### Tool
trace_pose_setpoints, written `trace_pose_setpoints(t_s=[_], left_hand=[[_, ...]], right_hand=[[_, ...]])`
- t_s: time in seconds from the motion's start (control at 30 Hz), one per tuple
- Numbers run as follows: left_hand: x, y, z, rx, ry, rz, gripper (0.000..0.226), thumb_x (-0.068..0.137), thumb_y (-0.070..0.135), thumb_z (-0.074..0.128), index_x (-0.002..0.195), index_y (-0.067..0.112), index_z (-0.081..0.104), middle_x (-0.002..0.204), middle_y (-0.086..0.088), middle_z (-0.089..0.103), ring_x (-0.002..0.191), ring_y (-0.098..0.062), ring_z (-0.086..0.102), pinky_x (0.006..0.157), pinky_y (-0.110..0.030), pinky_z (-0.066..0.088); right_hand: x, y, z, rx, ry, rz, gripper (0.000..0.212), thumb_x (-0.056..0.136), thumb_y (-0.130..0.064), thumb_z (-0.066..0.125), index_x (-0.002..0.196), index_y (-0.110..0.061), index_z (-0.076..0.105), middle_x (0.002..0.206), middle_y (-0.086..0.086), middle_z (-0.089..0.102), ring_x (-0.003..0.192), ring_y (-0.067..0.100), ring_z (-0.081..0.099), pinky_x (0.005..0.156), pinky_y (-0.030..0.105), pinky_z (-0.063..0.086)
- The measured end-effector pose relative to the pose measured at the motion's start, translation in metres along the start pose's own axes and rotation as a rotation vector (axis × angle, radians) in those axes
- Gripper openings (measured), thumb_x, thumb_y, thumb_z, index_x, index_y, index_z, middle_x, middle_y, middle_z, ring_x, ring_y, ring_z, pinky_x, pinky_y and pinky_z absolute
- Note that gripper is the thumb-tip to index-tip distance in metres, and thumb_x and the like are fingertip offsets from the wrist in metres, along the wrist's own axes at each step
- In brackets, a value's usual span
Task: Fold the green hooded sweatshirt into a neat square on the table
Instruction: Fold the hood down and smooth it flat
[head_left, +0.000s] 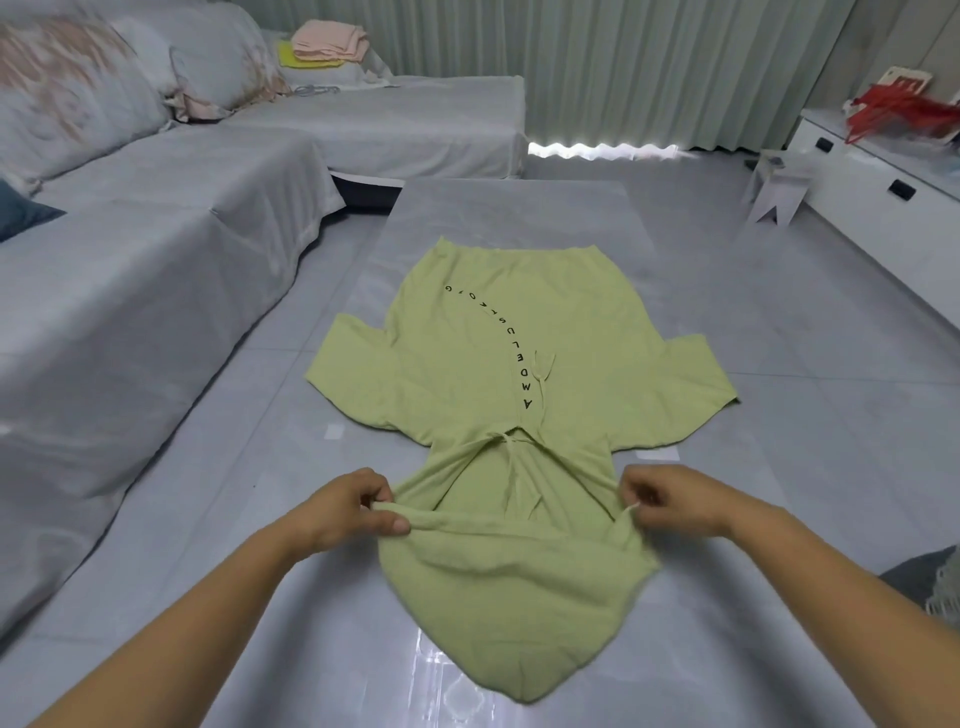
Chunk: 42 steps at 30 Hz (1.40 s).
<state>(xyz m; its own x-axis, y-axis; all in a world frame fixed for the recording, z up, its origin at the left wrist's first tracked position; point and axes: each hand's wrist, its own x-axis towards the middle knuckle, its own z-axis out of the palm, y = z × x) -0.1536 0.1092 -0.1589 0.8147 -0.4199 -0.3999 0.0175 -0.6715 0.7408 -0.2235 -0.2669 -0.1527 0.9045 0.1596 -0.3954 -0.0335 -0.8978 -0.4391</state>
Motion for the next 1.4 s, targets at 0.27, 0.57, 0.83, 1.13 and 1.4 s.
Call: trace_pose_setpoints(t_s=[0.27,0.57,0.83,1.13,1.4], left_hand=[[0.003,-0.006,0.032,-0.283,0.258,-0.097,0.021,0.075,0.008,0.073,0.075,0.003,0.053,0.083,-0.008,0.055,0.074,-0.021,0.052,0.067,-0.029,0.043],[-0.004,-0.009,0.032,-0.442,0.358,-0.192,0.018,0.078,0.004,0.069,0.082,0.006,0.052,0.072,-0.008,0.049,0.062,-0.018,0.046,0.053,-0.021,0.043],[-0.009,-0.002,0.059,-0.657,0.340,-0.296,0.022,0.073,0.008,0.076,0.088,0.006,0.059,0.082,-0.011,0.063,0.070,-0.024,0.057,0.057,-0.027,0.045],[-0.010,-0.006,0.082,-0.764,0.624,-0.178,0.007,0.081,0.008,0.066,0.083,0.015,0.063,0.085,-0.003,0.067,0.088,-0.027,0.063,0.068,-0.027,0.048],[-0.018,0.015,0.100,-0.162,0.829,0.081,0.040,0.089,0.018,0.054,0.128,0.010,0.048,0.133,-0.007,0.050,0.121,-0.017,0.044,0.104,-0.023,0.030]], right_hand=[[-0.016,0.024,0.026,0.645,0.396,0.181,0.022,0.087,-0.002,0.053,0.094,-0.023,0.057,0.096,0.009,0.058,0.076,0.019,0.055,0.070,0.023,0.048],[-0.003,0.015,0.031,0.236,0.269,0.217,0.012,0.083,-0.023,0.062,0.075,-0.020,0.054,0.092,0.007,0.047,0.085,0.023,0.050,0.064,0.024,0.037],[-0.008,0.004,0.060,0.669,0.403,0.388,0.023,0.076,-0.017,0.073,0.082,-0.015,0.051,0.088,0.005,0.057,0.074,0.017,0.053,0.058,0.025,0.039],[-0.012,-0.003,0.076,0.742,0.633,0.443,0.016,0.080,-0.022,0.068,0.084,-0.009,0.060,0.083,0.008,0.064,0.083,0.031,0.061,0.073,0.039,0.047],[-0.016,-0.051,0.107,0.155,0.885,0.130,0.042,0.086,-0.029,0.040,0.111,0.000,0.059,0.120,0.022,0.057,0.110,0.036,0.051,0.097,0.030,0.030]])
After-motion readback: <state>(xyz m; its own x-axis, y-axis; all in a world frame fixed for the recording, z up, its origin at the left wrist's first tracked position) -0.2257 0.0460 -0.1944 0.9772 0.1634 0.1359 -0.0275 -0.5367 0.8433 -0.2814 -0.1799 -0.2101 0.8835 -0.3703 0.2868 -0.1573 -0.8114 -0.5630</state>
